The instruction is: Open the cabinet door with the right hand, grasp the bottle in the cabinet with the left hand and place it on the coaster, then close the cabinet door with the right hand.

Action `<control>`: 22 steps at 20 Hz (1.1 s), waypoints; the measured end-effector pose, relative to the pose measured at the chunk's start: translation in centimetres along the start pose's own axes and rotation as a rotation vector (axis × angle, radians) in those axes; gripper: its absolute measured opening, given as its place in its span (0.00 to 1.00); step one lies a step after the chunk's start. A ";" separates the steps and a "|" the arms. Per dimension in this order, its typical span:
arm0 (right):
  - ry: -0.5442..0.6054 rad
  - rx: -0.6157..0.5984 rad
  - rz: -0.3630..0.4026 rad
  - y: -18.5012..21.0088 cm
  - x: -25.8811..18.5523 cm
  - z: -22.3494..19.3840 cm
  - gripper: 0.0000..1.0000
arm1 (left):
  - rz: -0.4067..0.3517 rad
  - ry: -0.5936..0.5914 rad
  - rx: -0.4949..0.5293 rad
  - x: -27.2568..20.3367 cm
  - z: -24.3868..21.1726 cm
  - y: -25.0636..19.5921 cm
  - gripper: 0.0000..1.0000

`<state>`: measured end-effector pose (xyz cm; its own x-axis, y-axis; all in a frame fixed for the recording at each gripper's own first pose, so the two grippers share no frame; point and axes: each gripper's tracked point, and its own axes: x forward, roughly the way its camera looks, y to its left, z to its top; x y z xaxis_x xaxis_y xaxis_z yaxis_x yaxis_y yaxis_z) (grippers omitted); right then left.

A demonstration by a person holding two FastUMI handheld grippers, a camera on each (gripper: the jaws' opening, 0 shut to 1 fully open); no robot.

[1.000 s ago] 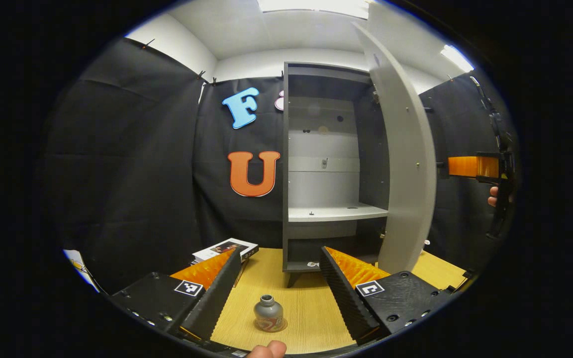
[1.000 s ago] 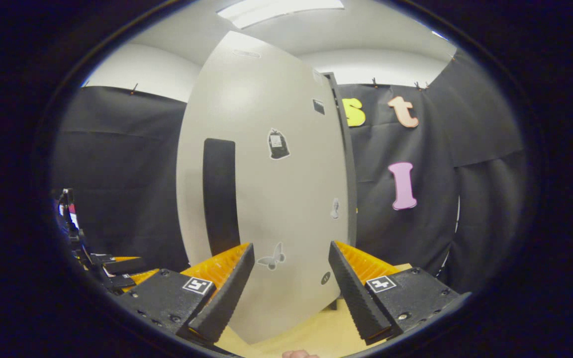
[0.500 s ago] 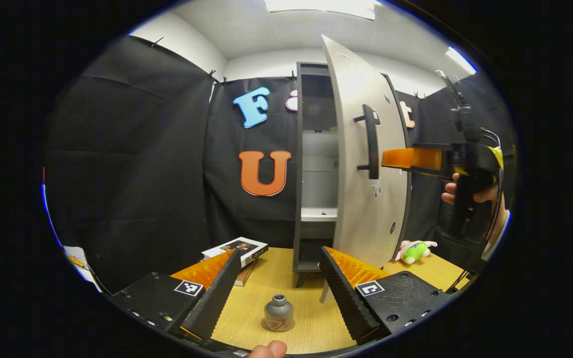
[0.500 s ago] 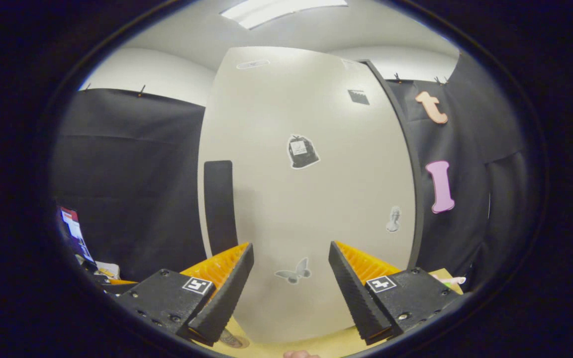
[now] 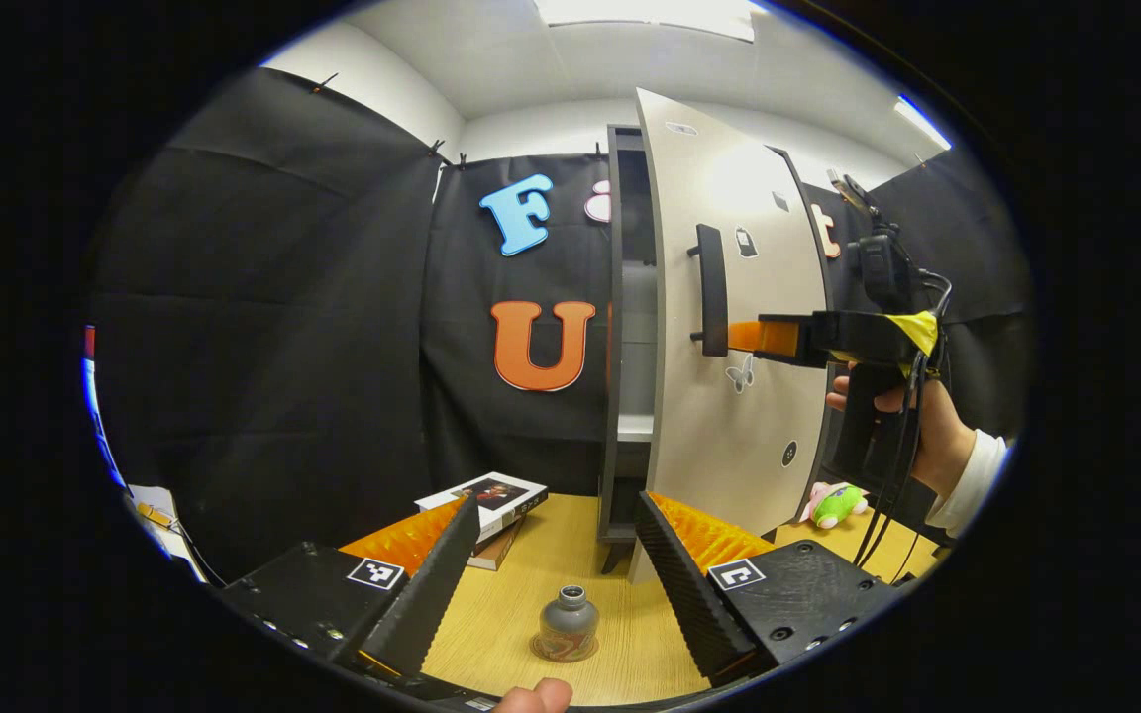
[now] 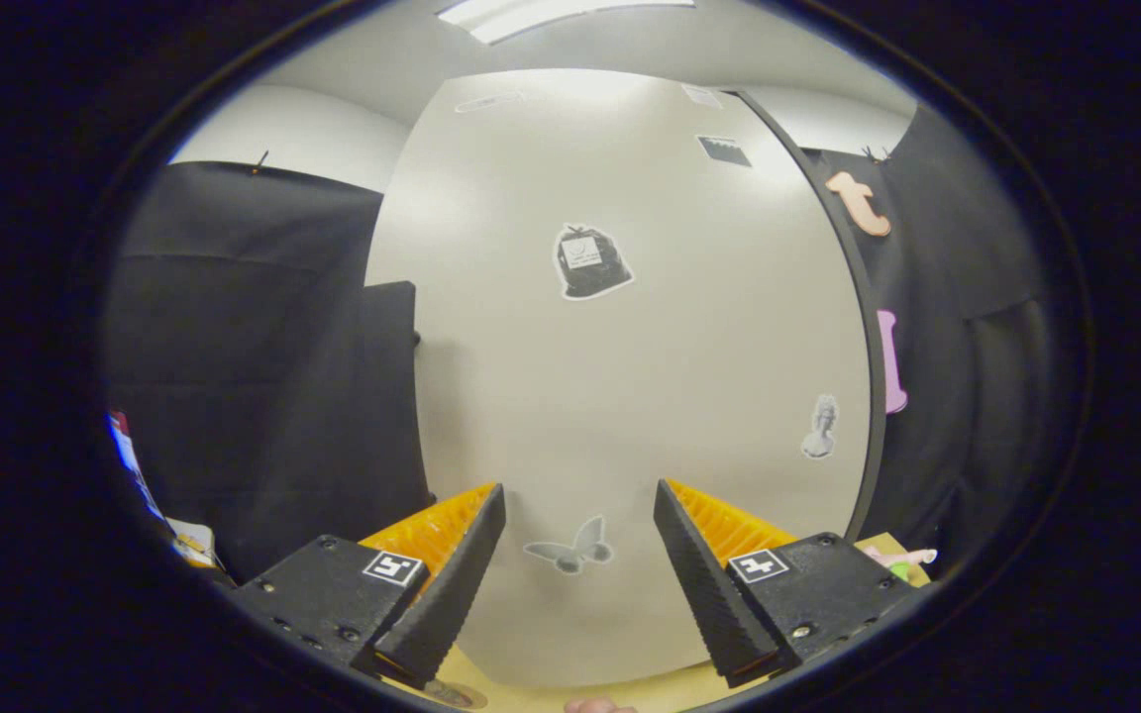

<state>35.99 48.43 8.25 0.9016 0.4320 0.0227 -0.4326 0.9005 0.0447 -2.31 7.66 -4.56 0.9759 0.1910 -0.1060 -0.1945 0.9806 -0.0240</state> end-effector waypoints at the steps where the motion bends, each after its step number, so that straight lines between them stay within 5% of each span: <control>1: -0.002 -0.006 -0.010 -0.5 -0.6 -0.1 0.97 | -0.002 -0.002 -0.001 0.1 0.0 -0.1 0.95; 5: -0.005 -0.041 -0.023 -2.0 -4.6 0.0 0.97 | -0.015 -0.004 -0.003 -0.3 0.2 -0.9 0.95; 12: -0.026 -0.097 -0.153 -6.3 -16.5 -0.2 0.97 | -0.090 -0.034 -0.008 -0.2 1.2 -3.7 0.95; 19: 0.036 -0.048 -0.297 -12.6 -26.6 -4.5 0.97 | -0.167 -0.064 0.018 -1.2 0.9 -7.4 0.95; 22: 0.052 -0.088 -0.420 -16.0 -29.8 -5.9 1.00 | -0.195 -0.072 0.006 -1.6 1.1 -8.7 0.95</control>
<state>16.07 21.48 0.98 0.9992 0.0267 -0.0300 -0.0280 0.9985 -0.0463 -2.06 -1.09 -3.10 0.9996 0.0003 -0.0287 -0.0012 0.9995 -0.0313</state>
